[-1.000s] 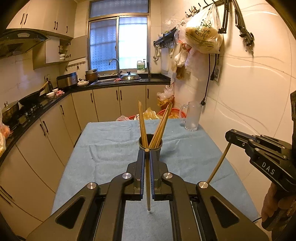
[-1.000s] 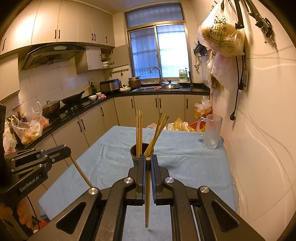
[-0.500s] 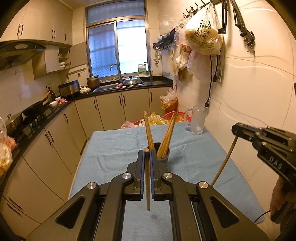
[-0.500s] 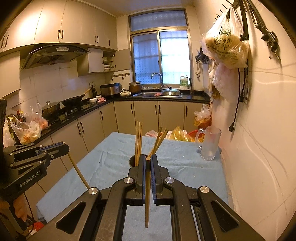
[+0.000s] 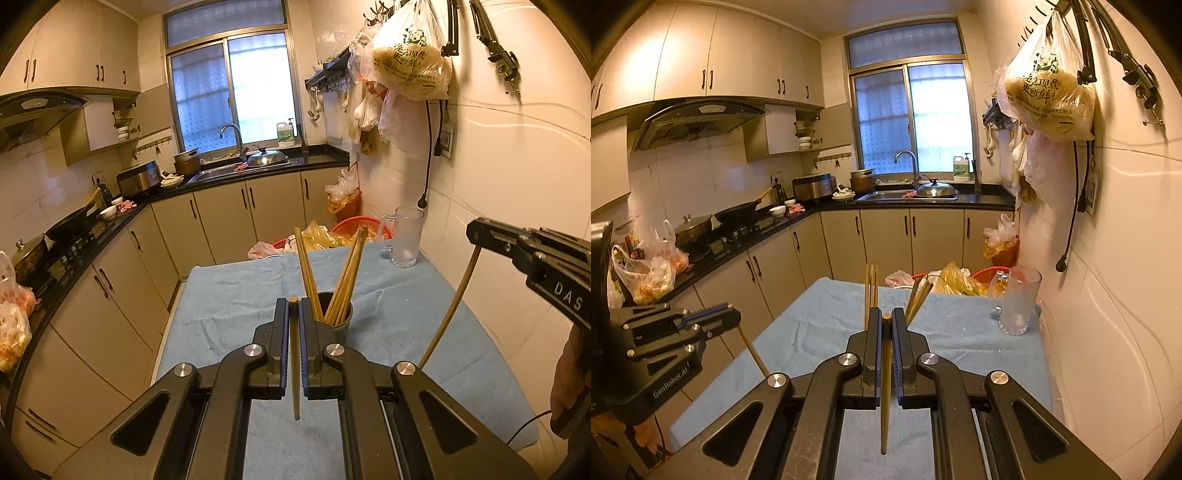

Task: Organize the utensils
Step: 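Lower both chopsticks into the green cup among the others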

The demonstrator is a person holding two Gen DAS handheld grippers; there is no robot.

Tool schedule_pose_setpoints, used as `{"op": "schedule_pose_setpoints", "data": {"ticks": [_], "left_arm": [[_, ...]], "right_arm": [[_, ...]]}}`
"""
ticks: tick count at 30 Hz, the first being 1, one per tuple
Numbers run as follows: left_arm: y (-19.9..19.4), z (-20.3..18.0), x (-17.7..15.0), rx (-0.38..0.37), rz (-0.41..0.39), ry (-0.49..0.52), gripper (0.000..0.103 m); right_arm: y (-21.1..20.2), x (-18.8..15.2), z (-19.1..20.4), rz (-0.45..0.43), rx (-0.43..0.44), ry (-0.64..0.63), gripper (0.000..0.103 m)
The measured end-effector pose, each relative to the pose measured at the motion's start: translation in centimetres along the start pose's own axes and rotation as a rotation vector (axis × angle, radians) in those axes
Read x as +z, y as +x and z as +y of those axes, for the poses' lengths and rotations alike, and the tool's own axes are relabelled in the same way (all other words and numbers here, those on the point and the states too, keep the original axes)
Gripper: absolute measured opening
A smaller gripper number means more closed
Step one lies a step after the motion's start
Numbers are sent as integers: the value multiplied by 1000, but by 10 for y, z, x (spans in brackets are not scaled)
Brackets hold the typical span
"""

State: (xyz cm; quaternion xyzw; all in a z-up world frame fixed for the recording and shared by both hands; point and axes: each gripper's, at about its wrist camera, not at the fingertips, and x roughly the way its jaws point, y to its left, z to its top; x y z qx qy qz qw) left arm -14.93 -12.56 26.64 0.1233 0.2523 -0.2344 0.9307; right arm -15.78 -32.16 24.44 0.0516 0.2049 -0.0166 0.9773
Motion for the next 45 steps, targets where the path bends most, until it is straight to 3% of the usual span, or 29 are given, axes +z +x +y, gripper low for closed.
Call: {"op": "schedule_pose_setpoints", "data": {"ticks": [9,27,37,45], "left_arm": [[11,10,25,-23,-9,-23,5],[18,13,117,-34,-99,-23,5],[56,14,124,-64,-113,-98,5],[86,28,118,-91,-112,-183,5]], "right_arm": [[12,23,-8,-36,-3,14,6],[52,67,-42,-83,42,166,6],[76,73,-50,-133,65,239,6],[87,68,-40,-174,32,188,6]]}}
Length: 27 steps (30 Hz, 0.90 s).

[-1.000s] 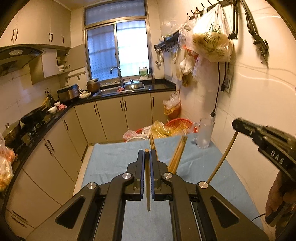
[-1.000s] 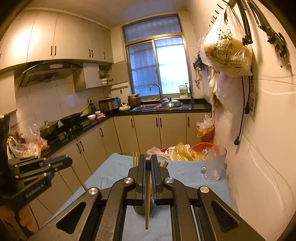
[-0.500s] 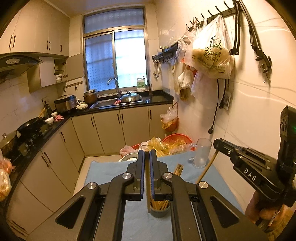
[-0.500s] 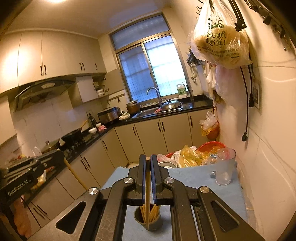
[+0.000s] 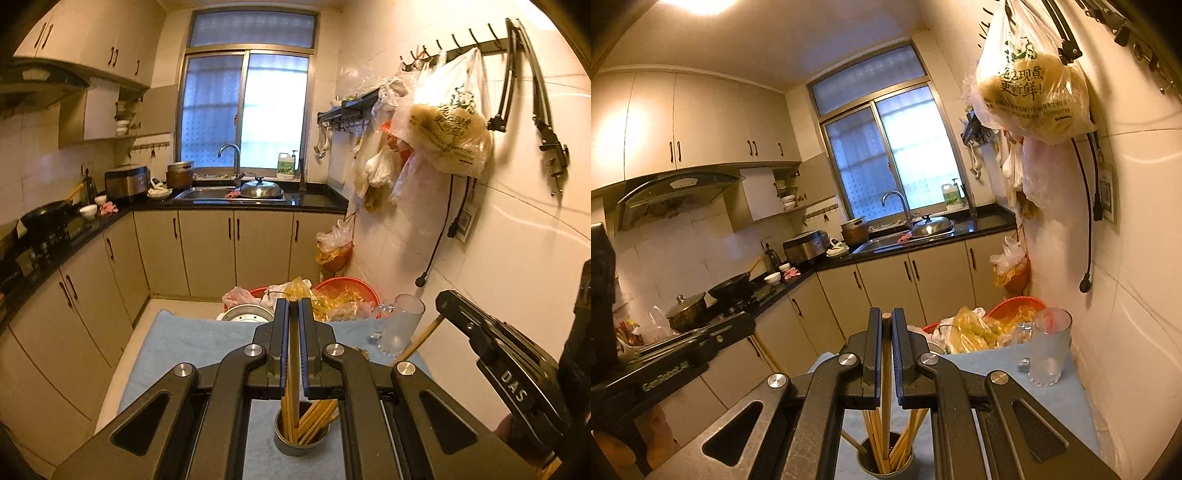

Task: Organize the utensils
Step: 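Lower both chopsticks into the green cup among the others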

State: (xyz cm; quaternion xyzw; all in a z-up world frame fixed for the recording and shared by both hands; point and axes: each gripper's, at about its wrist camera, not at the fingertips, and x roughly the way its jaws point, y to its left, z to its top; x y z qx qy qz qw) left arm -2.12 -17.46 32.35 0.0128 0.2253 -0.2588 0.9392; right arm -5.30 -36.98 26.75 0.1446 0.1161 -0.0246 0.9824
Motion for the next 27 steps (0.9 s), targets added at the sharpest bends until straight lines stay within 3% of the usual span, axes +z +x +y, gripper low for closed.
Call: {"op": "schedule_pose_setpoints", "data": {"ticks": [27], "left_arm": [[65,13,-44,-14,86,-44,5]], "right_arm": [[57,-44,-20,113,6,40,6]]}}
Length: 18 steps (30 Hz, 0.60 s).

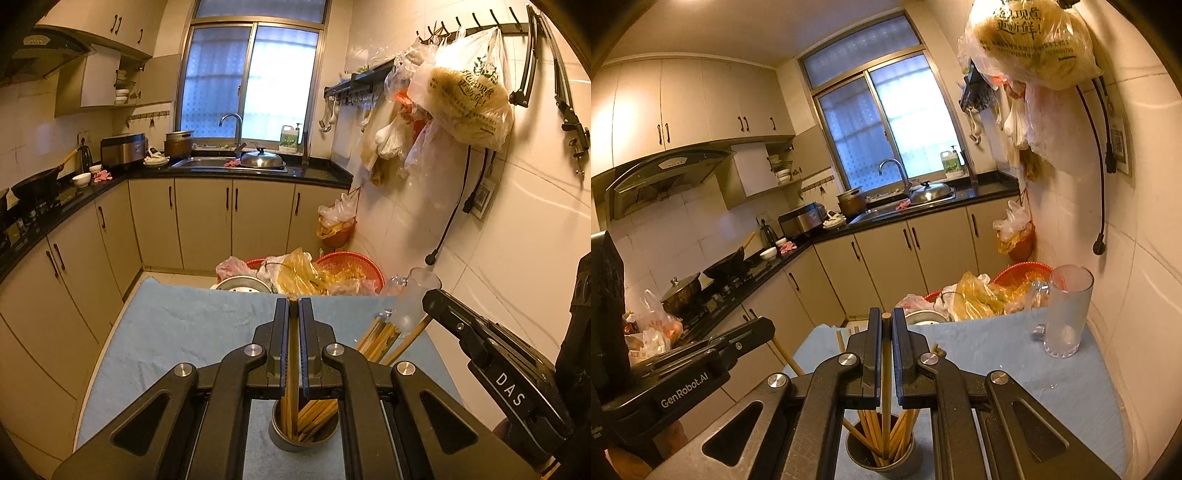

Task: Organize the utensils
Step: 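Lower both chopsticks into the green cup among the others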

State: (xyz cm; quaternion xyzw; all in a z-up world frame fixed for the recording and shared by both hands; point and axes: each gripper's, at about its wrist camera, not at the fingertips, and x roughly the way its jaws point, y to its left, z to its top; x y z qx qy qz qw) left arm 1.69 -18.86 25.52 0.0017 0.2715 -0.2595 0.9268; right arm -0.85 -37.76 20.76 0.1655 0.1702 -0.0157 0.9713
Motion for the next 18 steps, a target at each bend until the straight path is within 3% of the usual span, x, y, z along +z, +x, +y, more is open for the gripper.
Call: {"op": "schedule_pose_setpoints", "data": {"ticks": [18], "left_arm": [[17,16,-23,35,53,-16,5]], "right_arm": [[23,-23,-5,63,-8,3,6]]}}
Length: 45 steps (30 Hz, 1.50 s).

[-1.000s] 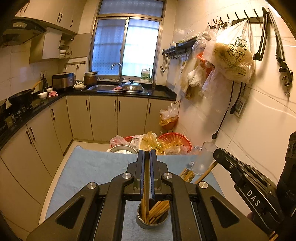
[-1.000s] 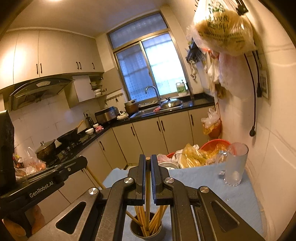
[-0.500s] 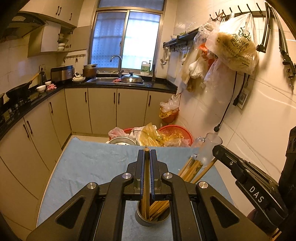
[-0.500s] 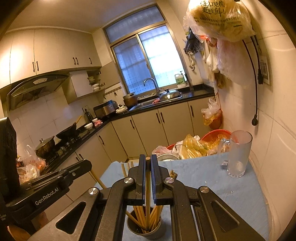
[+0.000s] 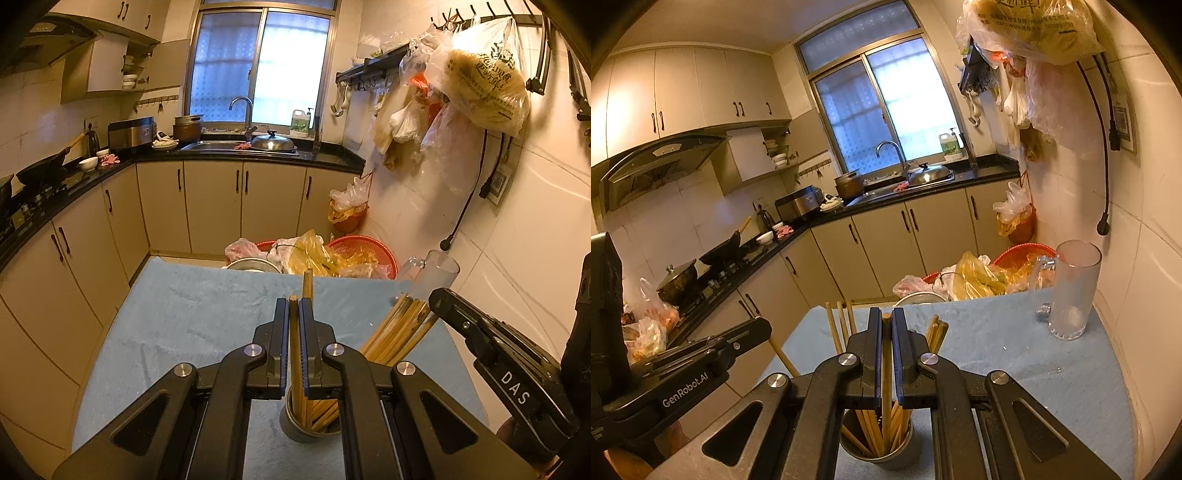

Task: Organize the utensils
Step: 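Lower both chopsticks into the green cup among the others, then open both grippers to release the chopsticks into the cup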

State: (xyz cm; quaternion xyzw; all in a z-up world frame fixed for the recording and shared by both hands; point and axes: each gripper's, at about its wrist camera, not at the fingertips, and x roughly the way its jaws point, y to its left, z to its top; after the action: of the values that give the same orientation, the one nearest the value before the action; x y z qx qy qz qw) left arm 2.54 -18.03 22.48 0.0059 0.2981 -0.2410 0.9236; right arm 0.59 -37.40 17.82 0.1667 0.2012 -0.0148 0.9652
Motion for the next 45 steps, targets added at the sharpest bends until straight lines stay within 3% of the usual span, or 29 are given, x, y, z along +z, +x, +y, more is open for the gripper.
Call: {"op": "schedule_pose_setpoints", "data": {"ticks": [13,23,25,27,39,43,45], "left_arm": [[6,2,-14,27,10,26,5],[0,-1,-14,24,0,28,6],[-6,-1,-13,22,-3,30,14],[-14,1,-14,24,-14,21,36],[-91,6,-22,74,-125,16,53],[-120,12,-32,100,-162,-11,68],[-141,15,-41,140,-206,-21,82]], "right_arm": [[19,-15,0,53,-16,-13,6],[15,-13,1,41,0,7,9],[12,-11,2,36,2,12,17],[6,-9,3,21,-1,14,31],[-57,2,30,-48,19,-19,34],[-85,2,41,-69,23,-44,41],[-101,-1,46,-80,19,-68,48]]}}
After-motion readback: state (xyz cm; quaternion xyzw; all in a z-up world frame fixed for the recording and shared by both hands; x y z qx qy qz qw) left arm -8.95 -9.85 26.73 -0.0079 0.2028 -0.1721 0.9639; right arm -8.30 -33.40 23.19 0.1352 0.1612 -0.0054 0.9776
